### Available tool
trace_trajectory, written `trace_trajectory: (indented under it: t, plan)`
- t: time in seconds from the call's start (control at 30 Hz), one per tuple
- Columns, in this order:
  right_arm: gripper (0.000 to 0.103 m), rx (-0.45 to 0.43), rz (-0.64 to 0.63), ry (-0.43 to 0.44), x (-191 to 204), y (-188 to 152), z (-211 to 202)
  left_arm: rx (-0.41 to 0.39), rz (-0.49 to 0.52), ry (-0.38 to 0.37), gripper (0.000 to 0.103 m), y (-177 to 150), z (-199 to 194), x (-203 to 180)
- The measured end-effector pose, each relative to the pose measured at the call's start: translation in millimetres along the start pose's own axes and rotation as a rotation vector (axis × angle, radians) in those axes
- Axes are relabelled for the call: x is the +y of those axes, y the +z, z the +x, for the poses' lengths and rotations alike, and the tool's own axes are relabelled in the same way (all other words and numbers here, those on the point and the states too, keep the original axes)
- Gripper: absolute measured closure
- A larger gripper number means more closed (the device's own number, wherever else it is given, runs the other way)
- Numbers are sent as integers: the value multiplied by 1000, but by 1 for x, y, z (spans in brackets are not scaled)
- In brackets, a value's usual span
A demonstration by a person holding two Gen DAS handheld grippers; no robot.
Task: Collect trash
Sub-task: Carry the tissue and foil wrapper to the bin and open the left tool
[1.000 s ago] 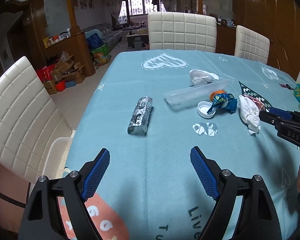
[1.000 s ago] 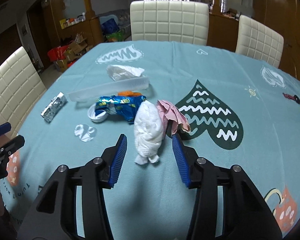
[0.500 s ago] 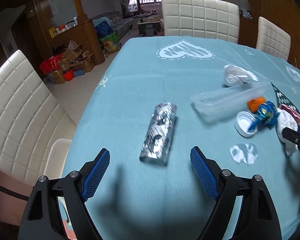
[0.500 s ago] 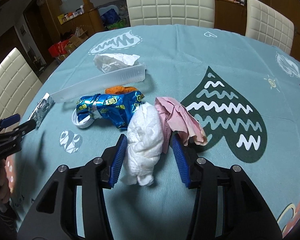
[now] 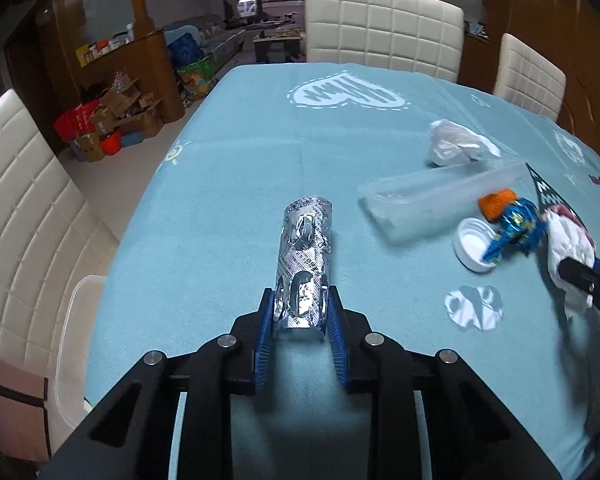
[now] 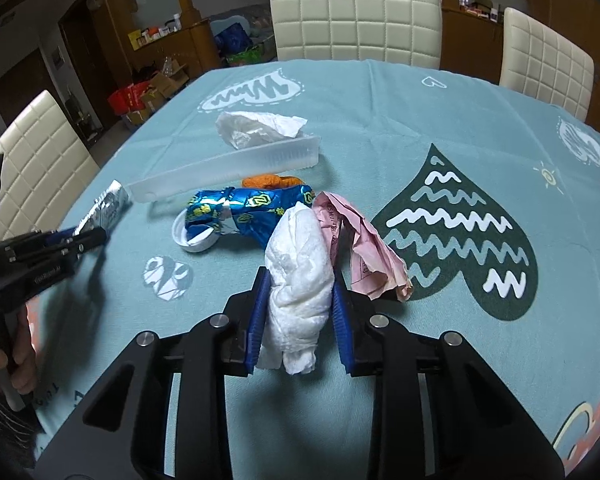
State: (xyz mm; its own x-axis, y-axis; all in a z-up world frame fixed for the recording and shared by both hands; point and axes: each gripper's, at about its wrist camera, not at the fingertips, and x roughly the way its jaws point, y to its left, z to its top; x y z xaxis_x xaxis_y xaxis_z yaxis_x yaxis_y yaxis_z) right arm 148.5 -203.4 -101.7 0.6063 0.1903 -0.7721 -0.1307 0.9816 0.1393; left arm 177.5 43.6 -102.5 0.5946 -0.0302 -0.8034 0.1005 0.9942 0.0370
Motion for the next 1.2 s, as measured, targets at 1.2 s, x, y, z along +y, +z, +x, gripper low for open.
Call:
trace_trajectory:
  t: [1.2]
  plan:
    - [77, -43, -105, 57, 66, -28, -59, -142, 46, -39, 81, -46, -94, 0]
